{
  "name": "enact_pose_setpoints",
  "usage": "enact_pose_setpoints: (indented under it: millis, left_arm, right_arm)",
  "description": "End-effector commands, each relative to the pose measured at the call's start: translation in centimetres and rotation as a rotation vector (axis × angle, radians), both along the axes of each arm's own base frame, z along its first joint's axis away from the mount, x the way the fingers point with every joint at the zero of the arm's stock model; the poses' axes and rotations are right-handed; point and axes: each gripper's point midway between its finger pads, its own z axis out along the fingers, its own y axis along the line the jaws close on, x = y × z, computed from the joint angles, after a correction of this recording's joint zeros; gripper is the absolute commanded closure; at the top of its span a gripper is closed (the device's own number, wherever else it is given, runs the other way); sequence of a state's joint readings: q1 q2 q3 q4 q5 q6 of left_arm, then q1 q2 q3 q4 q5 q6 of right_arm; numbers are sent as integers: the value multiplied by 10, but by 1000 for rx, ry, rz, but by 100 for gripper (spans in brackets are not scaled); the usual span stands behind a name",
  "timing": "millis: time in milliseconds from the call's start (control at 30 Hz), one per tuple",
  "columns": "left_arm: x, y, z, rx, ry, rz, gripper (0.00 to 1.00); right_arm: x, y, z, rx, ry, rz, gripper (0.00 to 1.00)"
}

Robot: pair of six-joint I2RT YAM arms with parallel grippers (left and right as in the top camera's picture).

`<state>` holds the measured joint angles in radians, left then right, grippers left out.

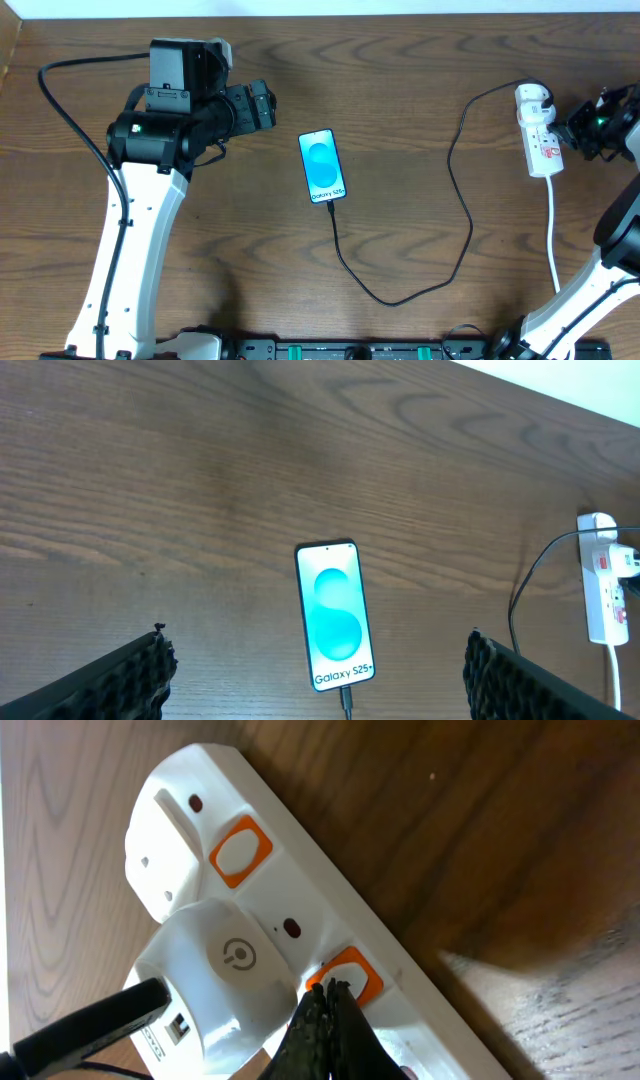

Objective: Plug charger to phone and switch on socket
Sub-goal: 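Press the orange switch on the power strip with the right gripper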

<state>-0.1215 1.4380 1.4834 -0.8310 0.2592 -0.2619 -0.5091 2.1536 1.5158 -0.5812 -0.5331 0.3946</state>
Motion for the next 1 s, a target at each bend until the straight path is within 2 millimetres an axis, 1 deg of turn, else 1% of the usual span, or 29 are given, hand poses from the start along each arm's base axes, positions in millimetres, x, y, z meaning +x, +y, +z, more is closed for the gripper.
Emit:
enact_pose_setpoints:
  millis: [0, 133, 300, 367, 500, 667, 833, 967]
  left_arm:
    - [0, 1, 4, 7, -13, -1, 7]
    - [0, 1, 4, 7, -13, -1, 7]
    - [0, 1, 4, 7, -13, -1, 7]
    - [0, 1, 4, 7, -13, -1, 7]
    - [0, 1, 4, 7, -13, -1, 6]
    - [0, 1, 4, 7, -13, -1, 7]
    - [0, 1, 4, 7, -13, -1, 6]
    - [0, 1, 4, 7, -13, -1, 6]
  right_arm:
    - [3, 15, -10, 16, 24, 24, 99]
    - [4, 18, -12, 9, 31, 25, 99]
    - [4, 5, -11, 16, 25, -26, 99]
    - [5, 4, -9, 28, 14, -32, 99]
    - [9, 6, -4, 59, -20, -20, 99]
    - [8, 8, -5, 61, -16, -18, 99]
    - [5, 19, -14, 66, 2, -1, 99]
    - [1, 25, -29, 92, 32, 6, 99]
